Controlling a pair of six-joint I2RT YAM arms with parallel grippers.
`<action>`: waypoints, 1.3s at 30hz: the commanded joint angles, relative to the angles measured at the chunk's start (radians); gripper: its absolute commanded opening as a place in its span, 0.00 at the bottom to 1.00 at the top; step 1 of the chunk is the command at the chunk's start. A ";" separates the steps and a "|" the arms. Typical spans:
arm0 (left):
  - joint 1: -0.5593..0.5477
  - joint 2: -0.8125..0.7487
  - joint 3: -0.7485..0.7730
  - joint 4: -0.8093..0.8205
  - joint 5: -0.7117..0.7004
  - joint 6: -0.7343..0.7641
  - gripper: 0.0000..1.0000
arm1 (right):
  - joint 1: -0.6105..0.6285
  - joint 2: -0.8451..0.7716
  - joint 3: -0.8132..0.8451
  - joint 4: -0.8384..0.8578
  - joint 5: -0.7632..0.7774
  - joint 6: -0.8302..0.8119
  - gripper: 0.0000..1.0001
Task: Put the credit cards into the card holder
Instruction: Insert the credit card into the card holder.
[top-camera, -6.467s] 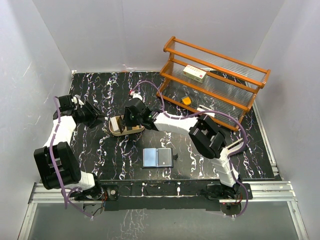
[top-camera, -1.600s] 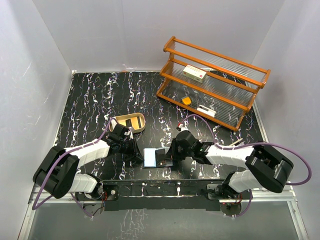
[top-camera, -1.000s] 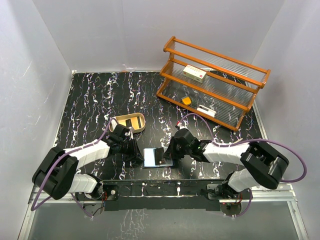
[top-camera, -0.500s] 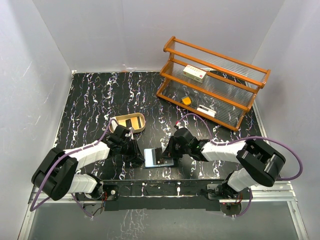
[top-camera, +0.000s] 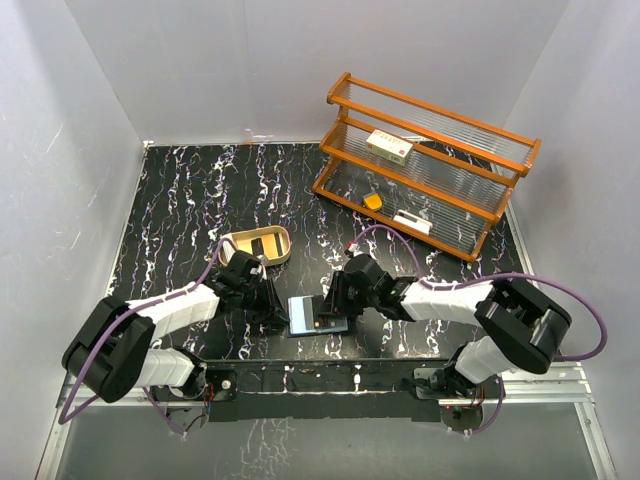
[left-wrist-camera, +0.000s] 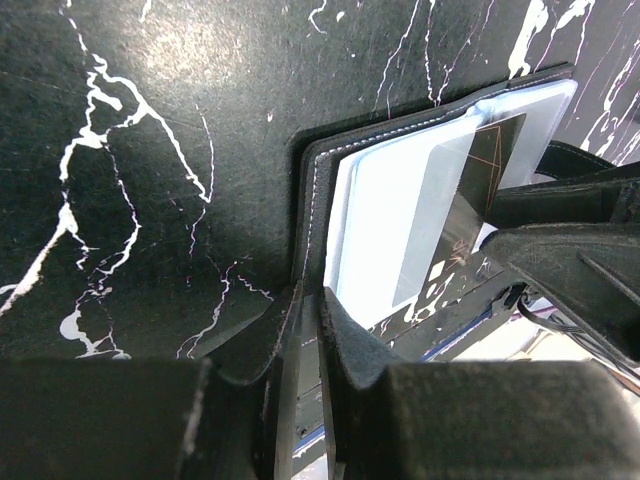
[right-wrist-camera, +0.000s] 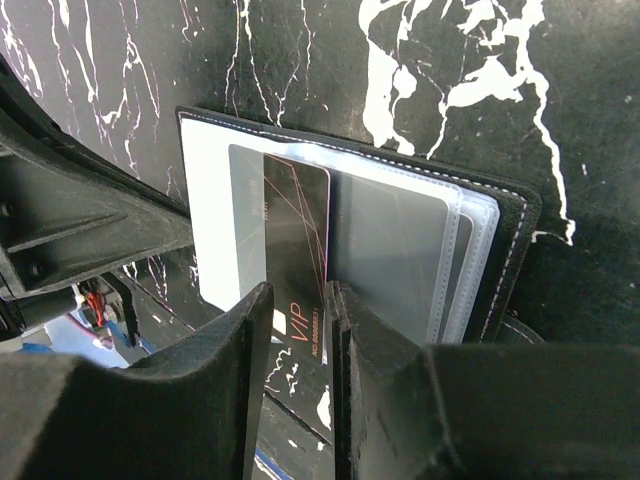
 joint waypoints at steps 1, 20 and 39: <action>-0.020 -0.005 -0.027 -0.048 -0.028 0.007 0.12 | 0.010 -0.024 0.028 -0.070 0.028 -0.034 0.27; -0.022 0.012 -0.009 -0.027 -0.022 0.009 0.11 | 0.067 0.099 0.100 0.010 0.004 -0.075 0.25; -0.022 -0.137 0.124 -0.232 -0.177 0.042 0.43 | 0.066 -0.079 0.113 -0.118 0.046 -0.140 0.49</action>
